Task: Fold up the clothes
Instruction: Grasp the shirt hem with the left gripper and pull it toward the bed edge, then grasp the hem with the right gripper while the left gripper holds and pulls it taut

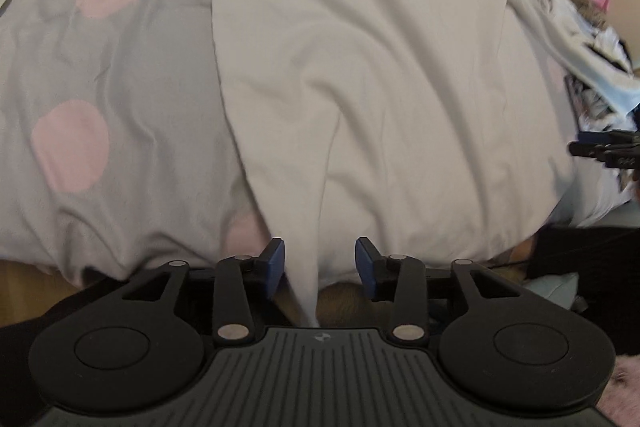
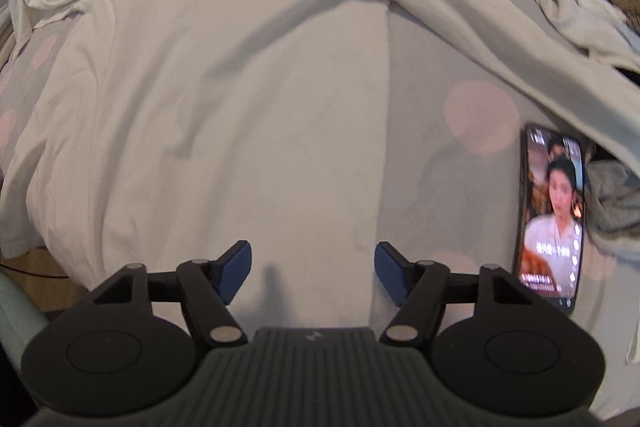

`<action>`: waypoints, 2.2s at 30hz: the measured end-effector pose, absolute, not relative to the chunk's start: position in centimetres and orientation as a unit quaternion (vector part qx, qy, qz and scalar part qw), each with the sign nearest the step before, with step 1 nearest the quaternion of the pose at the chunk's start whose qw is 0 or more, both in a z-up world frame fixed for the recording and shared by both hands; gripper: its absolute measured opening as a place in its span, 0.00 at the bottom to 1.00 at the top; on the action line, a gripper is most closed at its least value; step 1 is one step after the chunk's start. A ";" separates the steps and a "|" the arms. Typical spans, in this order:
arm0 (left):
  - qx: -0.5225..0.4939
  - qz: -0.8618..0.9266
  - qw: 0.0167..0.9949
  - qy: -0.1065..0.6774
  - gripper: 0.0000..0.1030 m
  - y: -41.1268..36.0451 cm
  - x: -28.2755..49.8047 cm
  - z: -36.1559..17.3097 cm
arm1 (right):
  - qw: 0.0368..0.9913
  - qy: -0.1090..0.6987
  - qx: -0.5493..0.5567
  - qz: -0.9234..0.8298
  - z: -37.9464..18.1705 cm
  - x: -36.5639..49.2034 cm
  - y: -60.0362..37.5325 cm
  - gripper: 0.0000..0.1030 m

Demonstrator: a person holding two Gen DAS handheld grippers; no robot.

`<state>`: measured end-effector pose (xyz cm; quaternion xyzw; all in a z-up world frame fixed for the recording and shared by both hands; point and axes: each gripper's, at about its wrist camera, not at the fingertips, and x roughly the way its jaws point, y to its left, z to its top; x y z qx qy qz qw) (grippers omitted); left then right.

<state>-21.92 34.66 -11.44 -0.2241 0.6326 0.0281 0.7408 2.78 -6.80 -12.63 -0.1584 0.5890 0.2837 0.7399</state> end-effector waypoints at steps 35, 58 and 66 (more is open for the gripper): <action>-0.214 -0.001 0.720 0.661 0.00 39.1 -26.0 -5.3 | 0.658 0.669 -0.136 0.319 -6.7 1.1 -10.2 0.15; -0.252 0.056 0.731 0.632 0.00 41.1 -22.9 -10.9 | 0.746 0.590 -0.042 0.305 -10.5 4.1 -4.7 0.17; -0.258 0.049 0.734 0.626 0.00 41.6 -23.0 -10.8 | 0.731 0.595 -0.082 0.324 -10.6 2.7 -5.7 0.23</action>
